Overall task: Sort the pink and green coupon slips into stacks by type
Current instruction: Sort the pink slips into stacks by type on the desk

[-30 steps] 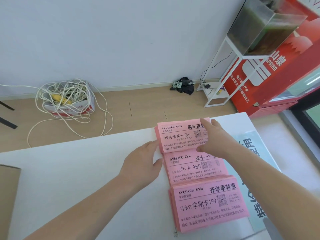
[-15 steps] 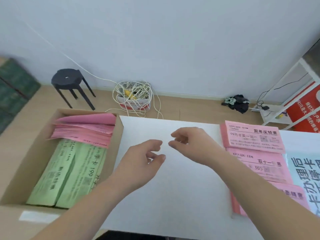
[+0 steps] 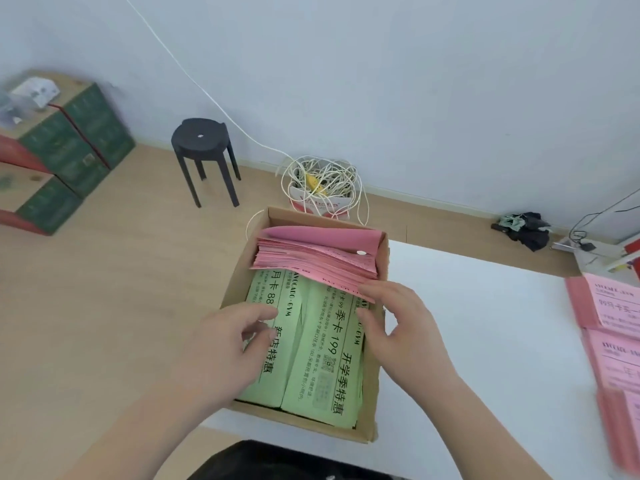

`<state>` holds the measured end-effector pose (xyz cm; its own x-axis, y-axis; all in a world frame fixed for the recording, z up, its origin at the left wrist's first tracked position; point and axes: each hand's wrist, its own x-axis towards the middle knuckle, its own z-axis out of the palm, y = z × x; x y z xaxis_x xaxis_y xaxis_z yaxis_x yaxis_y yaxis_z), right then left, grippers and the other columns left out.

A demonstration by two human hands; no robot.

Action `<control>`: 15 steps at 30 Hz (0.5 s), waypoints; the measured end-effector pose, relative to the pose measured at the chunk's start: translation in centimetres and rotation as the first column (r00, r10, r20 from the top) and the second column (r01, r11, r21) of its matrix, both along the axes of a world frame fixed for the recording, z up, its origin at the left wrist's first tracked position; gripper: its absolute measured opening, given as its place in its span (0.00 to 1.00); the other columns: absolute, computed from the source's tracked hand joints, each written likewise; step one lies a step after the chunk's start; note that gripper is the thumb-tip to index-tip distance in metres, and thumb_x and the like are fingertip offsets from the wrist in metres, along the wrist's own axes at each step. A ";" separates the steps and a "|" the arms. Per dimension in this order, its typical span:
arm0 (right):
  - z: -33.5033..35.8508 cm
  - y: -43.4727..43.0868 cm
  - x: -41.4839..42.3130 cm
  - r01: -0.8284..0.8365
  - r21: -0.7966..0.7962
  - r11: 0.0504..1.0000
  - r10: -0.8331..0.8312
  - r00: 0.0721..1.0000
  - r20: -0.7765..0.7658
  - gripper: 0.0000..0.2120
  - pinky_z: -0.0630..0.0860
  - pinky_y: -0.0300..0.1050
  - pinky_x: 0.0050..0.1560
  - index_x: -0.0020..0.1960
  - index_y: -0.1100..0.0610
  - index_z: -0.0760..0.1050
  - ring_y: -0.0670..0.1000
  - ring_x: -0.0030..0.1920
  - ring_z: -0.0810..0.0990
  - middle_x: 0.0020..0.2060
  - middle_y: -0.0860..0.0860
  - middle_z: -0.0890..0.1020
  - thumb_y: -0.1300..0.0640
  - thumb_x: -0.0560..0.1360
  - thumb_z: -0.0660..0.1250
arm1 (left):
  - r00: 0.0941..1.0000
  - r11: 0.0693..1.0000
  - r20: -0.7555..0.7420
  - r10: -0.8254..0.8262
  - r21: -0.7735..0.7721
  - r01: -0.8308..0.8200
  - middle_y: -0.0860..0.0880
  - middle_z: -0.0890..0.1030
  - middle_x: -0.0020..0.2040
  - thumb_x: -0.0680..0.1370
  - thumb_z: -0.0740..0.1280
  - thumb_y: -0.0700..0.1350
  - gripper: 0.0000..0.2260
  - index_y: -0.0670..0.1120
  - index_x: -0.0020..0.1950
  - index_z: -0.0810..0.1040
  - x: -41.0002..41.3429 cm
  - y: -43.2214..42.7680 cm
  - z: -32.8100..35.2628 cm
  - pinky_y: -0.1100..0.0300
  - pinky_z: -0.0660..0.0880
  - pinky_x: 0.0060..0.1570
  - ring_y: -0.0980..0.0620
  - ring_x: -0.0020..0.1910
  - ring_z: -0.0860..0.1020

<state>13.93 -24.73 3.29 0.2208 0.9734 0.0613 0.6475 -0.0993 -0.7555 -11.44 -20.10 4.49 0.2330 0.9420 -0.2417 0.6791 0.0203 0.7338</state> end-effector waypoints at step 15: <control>1.9 6.6 -0.9 -0.015 0.010 1.000 0.011 0.942 0.336 0.21 0.70 0.44 0.67 0.70 0.48 0.77 0.48 0.70 0.72 0.71 0.45 0.74 0.55 0.77 0.70 | 0.853 0.774 -0.361 -0.376 0.384 0.504 0.49 0.75 0.72 0.82 0.66 0.48 0.23 0.48 0.77 0.69 5.0 12.7 -0.6 0.51 0.68 0.73 0.47 0.71 0.71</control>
<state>13.03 -18.13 5.22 0.1724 0.9747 0.1420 0.8650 -0.0808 -0.4952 -6.49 -7.43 3.89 0.6404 0.7647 0.0718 0.6890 -0.6133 0.3861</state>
